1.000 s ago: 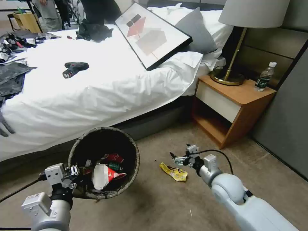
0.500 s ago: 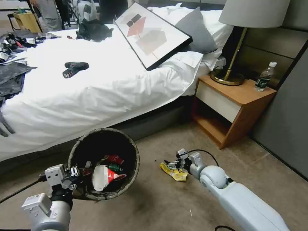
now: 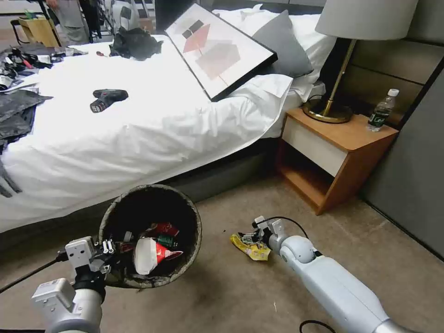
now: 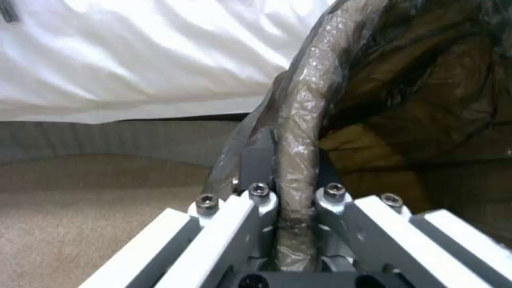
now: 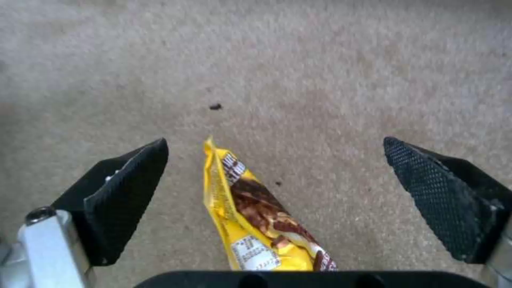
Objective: Pick up the trash bin, then pick up the garbage from the floor and place it into the trash bin.
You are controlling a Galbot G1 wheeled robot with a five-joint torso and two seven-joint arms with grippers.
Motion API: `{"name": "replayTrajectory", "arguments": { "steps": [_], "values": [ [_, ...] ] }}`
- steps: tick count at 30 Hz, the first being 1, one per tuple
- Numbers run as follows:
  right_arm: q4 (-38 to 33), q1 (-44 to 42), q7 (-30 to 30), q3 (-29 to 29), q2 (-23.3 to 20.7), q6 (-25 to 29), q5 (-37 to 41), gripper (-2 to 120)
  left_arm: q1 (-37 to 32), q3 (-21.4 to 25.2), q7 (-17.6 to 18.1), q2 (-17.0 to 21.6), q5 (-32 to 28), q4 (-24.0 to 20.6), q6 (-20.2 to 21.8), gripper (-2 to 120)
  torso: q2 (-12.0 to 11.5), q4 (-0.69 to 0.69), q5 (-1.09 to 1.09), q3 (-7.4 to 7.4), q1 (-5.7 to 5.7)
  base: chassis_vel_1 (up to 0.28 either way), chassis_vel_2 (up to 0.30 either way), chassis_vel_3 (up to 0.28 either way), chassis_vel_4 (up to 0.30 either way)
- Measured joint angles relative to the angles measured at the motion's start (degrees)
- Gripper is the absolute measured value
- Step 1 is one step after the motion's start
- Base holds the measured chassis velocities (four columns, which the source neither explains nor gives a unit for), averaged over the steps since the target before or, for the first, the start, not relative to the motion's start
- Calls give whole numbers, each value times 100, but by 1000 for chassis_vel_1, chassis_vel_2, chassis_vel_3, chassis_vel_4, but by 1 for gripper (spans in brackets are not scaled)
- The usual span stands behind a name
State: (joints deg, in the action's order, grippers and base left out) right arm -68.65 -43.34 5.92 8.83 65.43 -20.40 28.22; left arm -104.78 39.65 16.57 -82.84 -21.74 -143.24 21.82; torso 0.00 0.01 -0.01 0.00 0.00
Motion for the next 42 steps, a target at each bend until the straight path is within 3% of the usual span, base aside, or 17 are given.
{"name": "replayTrajectory", "arguments": {
  "steps": [9,34,39,42],
  "values": [
    [734,53,97,-27,265,208,-414,100,6,3,0,-3,-5,0,0,3,0,-1,1,0,0,0,0,0,0],
    [1657,1,145,-152,602,586,-902,100,38,-6,0,-20,-9,0,-1,3,0,-1,1,0,0,0,0,0,0],
    [1721,1,144,-169,643,614,-925,93,38,-6,0,-27,-10,0,-2,3,0,-1,1,0,0,0,0,0,0],
    [1784,2,135,-201,686,630,-952,81,38,-4,0,-29,-9,0,-3,3,0,0,0,0,0,0,0,0,0]
  ]
}}
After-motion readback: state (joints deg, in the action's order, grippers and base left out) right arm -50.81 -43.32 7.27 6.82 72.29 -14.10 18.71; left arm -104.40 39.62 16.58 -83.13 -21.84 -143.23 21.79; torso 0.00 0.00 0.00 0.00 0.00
